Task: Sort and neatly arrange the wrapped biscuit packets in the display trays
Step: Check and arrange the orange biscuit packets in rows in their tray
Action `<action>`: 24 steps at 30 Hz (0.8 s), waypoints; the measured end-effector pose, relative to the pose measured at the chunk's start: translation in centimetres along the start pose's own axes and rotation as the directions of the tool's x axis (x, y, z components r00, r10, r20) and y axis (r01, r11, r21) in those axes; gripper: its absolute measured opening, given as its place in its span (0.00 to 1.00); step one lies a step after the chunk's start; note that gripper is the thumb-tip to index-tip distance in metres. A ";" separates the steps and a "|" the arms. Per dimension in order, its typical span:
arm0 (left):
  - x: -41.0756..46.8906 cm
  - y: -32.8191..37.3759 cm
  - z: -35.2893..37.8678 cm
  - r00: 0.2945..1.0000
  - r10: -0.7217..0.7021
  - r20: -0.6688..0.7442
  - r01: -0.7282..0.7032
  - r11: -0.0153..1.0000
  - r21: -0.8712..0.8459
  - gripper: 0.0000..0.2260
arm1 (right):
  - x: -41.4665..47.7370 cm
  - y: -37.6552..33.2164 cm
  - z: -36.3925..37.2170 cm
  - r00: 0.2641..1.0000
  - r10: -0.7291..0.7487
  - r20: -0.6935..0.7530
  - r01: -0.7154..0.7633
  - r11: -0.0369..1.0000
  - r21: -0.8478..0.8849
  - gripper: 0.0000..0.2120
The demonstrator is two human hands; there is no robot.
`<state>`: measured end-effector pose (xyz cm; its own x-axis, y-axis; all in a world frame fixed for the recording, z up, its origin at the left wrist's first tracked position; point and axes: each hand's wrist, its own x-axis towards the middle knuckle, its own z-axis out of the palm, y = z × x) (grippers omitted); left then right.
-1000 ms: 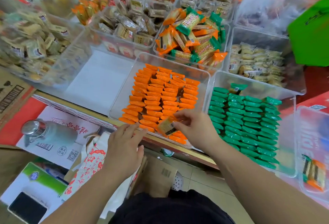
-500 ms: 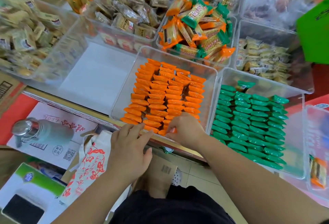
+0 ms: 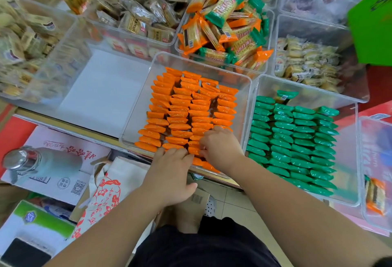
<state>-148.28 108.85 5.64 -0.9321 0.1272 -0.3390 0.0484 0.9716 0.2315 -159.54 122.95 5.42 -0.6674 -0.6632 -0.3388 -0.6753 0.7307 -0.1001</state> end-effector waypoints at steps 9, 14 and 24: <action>0.5 0.6 -0.6 0.998 -0.016 0.061 0.015 1.000 0.006 0.25 | -2.4 1.2 -2.0 0.973 0.081 -0.218 -0.063 0.994 0.090 0.08; 1.3 0.6 -1.4 0.994 0.015 0.111 -0.020 0.999 0.038 0.20 | -3.6 2.0 -3.2 0.935 0.115 -0.336 -0.083 0.991 0.109 0.05; 2.5 0.8 -1.8 0.991 0.002 0.134 -0.018 0.993 0.116 0.19 | -7.1 4.3 -5.1 0.881 0.345 -0.322 -0.130 0.833 0.538 0.06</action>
<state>-151.24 109.62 6.64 -0.8757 0.1550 -0.4573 0.1063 0.9857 0.1306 -159.33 129.98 12.17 -0.9227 -0.3843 -0.0315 -0.3070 0.7816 -0.5430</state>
